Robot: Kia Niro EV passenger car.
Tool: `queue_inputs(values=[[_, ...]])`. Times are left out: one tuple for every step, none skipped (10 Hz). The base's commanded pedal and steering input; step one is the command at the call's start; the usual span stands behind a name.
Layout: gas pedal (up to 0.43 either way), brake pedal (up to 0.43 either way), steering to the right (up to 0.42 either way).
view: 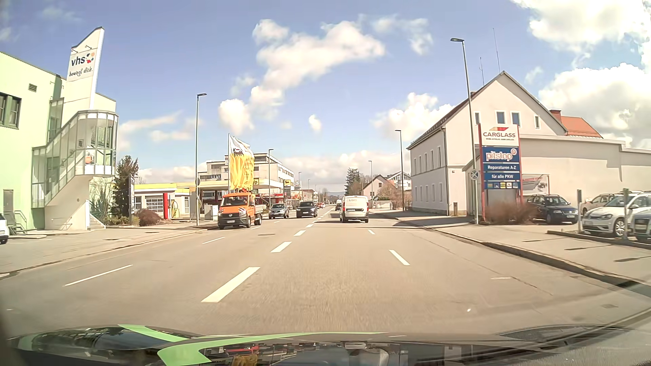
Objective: Follow the waypoints while adhering to traffic rules and regulations
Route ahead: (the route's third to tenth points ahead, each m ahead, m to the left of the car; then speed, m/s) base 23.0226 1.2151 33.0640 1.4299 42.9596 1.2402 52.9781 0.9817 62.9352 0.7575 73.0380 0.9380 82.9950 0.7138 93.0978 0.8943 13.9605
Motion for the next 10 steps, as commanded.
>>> queue_inputs(values=[[0.087,0.000,0.001],[0.087,0.000,0.001],[0.087,0.000,0.001],[0.087,0.000,-0.001],[0.087,0.000,-0.002],[0.087,0.000,-0.002],[0.087,0.000,-0.002],[0.087,0.000,-0.002],[0.087,0.000,-0.002],[0.087,0.000,-0.002]])
